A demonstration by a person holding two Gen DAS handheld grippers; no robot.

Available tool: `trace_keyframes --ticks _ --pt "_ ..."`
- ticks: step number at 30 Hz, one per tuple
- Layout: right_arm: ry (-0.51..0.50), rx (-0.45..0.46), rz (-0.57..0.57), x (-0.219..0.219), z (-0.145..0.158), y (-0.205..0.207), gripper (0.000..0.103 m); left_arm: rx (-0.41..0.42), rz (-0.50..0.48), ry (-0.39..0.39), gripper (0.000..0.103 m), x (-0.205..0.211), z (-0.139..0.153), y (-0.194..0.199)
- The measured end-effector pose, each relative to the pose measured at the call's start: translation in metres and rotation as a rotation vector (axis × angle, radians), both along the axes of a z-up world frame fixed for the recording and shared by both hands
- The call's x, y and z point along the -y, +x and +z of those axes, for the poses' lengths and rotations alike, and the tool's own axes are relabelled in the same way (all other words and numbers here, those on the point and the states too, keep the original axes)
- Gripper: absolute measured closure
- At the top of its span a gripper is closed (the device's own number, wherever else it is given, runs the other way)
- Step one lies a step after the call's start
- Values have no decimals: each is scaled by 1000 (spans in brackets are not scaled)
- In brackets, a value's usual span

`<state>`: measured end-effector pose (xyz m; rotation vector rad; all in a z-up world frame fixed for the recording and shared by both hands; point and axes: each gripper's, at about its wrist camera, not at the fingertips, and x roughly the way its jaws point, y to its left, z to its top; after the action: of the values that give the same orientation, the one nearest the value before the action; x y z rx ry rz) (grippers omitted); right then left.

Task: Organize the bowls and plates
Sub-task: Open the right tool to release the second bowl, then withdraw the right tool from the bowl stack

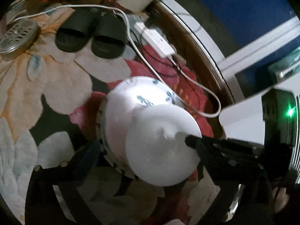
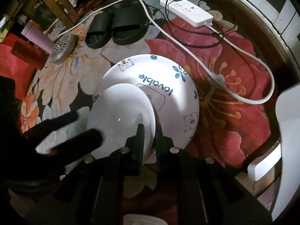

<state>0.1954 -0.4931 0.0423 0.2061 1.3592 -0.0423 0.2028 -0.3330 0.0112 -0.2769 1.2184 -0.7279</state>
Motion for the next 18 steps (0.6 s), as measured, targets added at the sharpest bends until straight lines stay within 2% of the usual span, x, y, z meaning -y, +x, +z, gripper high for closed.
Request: trace_keyframes --ticks 12,14,16,18 --pt "-1 -5 -33 0 6 -4 88 47 94 182 1 -34 -15 1" --pt "-21 7 -23 -5 11 -4 74 47 102 196 1 -40 -16 -1" --pt "-41 33 -10 -11 17 -3 25 50 106 209 1 -47 -16 -4" --pt "-69 90 -1 -20 26 -4 9 55 113 220 1 -55 -14 -6"
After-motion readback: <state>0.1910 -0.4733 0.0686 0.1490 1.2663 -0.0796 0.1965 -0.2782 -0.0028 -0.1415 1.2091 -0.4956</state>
